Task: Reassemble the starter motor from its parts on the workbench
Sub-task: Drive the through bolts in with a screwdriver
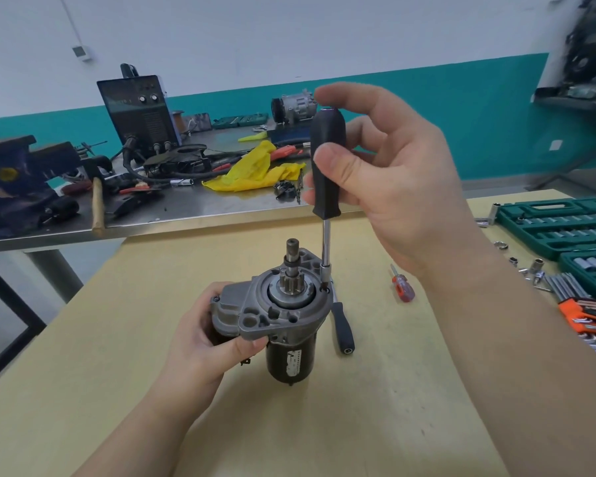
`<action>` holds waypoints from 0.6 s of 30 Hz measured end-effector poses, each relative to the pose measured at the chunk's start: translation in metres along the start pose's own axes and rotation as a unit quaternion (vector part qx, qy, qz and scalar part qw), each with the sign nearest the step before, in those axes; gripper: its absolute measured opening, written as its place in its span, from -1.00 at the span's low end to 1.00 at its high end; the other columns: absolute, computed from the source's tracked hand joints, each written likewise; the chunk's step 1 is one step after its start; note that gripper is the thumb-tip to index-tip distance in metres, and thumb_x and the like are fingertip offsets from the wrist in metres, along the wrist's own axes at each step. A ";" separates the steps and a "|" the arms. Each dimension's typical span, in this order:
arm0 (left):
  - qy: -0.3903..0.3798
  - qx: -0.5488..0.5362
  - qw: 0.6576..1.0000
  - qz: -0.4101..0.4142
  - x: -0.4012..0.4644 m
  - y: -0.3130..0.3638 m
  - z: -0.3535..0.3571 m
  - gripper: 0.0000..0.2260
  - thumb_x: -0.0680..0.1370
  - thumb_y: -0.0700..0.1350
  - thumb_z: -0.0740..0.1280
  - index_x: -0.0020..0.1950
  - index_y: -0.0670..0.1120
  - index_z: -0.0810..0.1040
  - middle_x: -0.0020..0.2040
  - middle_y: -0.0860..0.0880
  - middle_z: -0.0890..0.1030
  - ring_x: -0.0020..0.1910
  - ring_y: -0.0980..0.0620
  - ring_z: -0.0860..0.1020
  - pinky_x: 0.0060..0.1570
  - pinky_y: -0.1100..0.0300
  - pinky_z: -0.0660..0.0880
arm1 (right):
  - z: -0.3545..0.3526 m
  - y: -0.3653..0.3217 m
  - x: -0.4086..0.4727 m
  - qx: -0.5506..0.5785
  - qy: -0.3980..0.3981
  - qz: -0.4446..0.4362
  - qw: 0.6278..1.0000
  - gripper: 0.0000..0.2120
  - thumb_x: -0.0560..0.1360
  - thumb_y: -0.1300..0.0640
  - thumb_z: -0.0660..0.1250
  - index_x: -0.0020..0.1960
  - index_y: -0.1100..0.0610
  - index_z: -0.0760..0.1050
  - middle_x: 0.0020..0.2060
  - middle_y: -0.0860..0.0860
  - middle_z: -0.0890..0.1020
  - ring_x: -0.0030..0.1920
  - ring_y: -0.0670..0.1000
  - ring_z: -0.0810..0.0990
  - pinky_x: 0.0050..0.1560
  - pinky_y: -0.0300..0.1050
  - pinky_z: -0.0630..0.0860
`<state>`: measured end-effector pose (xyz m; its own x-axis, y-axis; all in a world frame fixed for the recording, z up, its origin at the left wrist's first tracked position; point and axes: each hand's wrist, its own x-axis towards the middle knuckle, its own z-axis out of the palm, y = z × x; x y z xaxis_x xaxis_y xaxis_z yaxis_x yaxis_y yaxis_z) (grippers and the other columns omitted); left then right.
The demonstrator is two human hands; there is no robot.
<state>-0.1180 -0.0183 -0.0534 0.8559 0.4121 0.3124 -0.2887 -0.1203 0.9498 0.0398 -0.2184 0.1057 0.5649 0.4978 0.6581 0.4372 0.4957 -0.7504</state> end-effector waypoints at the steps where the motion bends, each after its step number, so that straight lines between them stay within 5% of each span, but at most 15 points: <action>1: 0.000 0.000 1.000 0.001 0.000 0.000 0.000 -0.36 0.32 0.15 0.73 0.27 -0.07 0.61 0.03 -0.16 0.70 -0.12 -0.03 0.62 -0.28 0.15 0.53 | 0.003 0.002 -0.001 -0.053 0.033 -0.020 0.998 -0.68 0.59 0.30 0.45 0.29 0.05 0.58 -0.19 0.12 0.58 -0.15 0.30 0.71 -0.07 0.21 0.74; 6: 0.003 -0.004 1.000 0.003 0.000 -0.002 -0.002 -0.36 0.32 0.14 0.74 0.28 -0.06 0.61 0.09 -0.22 0.70 -0.03 -0.13 0.65 -0.19 0.09 0.58 | 0.010 0.013 -0.005 -0.279 0.175 -0.106 0.938 -0.70 0.57 0.09 0.52 0.29 0.01 0.62 -0.05 -0.07 0.66 -0.08 -0.02 0.68 0.00 0.00 0.67; 12: 0.001 -0.009 1.000 0.001 -0.001 -0.001 -0.002 -0.38 0.31 0.13 0.75 0.24 -0.06 0.62 -0.01 -0.15 0.69 -0.16 -0.01 0.61 -0.30 0.16 0.55 | -0.001 -0.001 -0.001 -0.019 -0.016 0.008 1.000 -0.68 0.70 0.33 0.26 0.42 0.14 0.50 0.12 0.23 0.68 0.03 0.23 0.75 0.06 0.23 0.73; 16: 0.002 -0.002 1.000 0.001 0.000 0.000 -0.001 -0.37 0.31 0.14 0.74 0.25 -0.06 0.61 0.01 -0.16 0.70 -0.14 -0.02 0.62 -0.30 0.15 0.54 | -0.005 -0.006 0.000 -0.088 -0.007 -0.013 0.996 -0.65 0.61 0.35 0.42 0.34 0.09 0.53 -0.01 0.29 0.64 -0.08 0.21 0.75 0.00 0.23 0.73; 18: 0.002 -0.004 1.000 0.000 0.000 -0.001 -0.001 -0.36 0.31 0.14 0.74 0.25 -0.07 0.61 0.02 -0.17 0.69 -0.14 -0.04 0.61 -0.29 0.15 0.55 | -0.001 -0.003 0.000 -0.188 0.069 -0.036 0.979 -0.66 0.56 0.22 0.54 0.26 0.02 0.54 -0.17 0.06 0.63 -0.19 0.03 0.72 -0.07 0.01 0.72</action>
<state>-0.1185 -0.0171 -0.0541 0.8541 0.4164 0.3116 -0.2916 -0.1128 0.9499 0.0391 -0.2205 0.1079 0.6010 0.3566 0.7153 0.6919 0.2159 -0.6889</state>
